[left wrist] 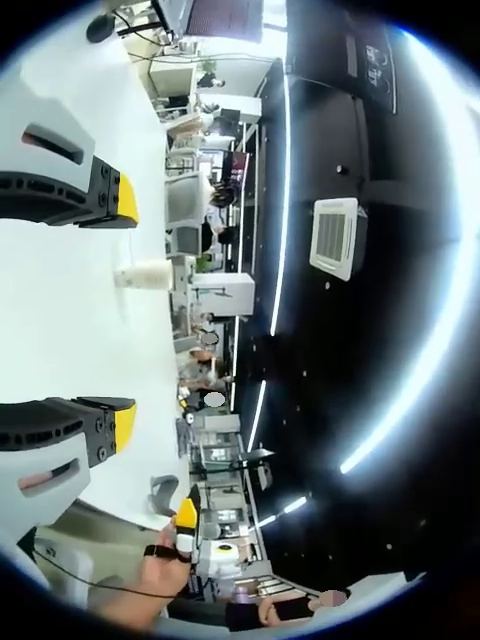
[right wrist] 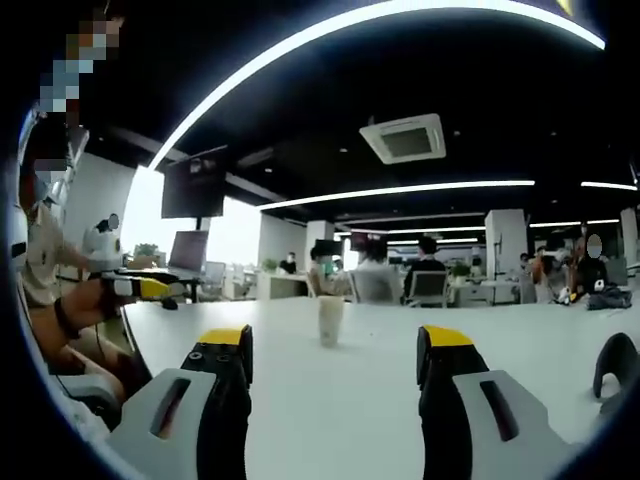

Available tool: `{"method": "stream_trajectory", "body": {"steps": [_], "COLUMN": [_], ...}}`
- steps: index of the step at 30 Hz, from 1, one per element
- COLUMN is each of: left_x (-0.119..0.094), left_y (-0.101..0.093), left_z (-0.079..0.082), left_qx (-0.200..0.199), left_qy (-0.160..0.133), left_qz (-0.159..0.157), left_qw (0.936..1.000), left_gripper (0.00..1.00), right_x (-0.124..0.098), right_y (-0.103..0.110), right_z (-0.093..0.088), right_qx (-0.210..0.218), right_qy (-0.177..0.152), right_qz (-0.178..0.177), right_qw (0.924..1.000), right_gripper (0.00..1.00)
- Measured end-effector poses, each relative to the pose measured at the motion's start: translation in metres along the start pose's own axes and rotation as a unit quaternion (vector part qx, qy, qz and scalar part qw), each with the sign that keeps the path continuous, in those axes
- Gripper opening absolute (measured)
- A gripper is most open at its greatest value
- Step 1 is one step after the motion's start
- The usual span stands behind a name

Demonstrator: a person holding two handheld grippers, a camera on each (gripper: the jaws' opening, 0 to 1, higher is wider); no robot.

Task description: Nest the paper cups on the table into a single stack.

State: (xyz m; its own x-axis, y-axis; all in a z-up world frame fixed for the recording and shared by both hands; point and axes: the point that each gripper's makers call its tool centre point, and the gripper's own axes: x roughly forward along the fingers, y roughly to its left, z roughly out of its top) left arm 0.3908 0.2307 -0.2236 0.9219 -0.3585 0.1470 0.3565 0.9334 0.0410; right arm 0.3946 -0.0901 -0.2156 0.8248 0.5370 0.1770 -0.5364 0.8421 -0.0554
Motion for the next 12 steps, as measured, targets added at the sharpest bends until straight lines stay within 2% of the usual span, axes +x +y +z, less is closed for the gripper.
{"method": "stream_trajectory", "body": {"steps": [12], "left_x": [0.0001], "left_y": [-0.0008], "left_z": [-0.0044], "left_qx": [0.000], "left_qy": [0.004], "left_qz": [-0.001], "left_qw": [1.0000], "left_gripper": [0.73], "right_x": [-0.0010], "right_y": [-0.0011], "right_z": [-0.0014], "right_qx": [-0.003], "right_qy": [-0.001], "right_qz": [-0.001], "right_qw": [1.0000], "right_gripper": [0.68]}}
